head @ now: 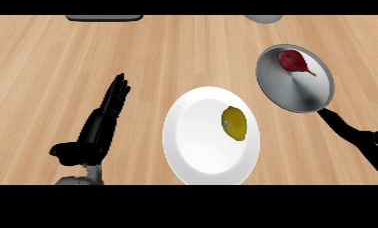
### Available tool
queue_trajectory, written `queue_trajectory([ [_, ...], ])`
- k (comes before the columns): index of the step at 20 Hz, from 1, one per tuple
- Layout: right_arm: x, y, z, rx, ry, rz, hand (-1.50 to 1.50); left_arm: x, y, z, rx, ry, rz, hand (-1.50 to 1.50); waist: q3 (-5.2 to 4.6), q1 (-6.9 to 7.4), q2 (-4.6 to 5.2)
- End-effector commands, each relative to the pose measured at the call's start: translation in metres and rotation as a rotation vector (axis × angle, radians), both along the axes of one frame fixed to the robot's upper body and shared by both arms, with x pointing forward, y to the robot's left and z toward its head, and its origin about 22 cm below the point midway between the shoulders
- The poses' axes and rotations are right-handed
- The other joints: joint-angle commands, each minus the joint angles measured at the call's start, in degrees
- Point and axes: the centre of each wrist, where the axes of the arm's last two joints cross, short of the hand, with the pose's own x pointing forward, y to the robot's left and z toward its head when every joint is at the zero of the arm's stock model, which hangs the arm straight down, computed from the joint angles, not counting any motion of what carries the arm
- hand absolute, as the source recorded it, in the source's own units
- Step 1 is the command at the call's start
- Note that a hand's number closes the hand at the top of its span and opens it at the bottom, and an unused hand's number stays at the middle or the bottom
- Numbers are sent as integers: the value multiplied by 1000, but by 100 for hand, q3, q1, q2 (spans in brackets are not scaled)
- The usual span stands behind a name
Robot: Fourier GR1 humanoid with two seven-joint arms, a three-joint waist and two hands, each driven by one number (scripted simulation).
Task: Pick the pear from the plate and place it in the pan
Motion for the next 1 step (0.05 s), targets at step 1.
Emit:
queue_trajectory([
  [1, -2, 6, 2, -68, -35, -36, -150, 0, -4, 3, 4, -12, 14, 0, -2, -5, -2],
])
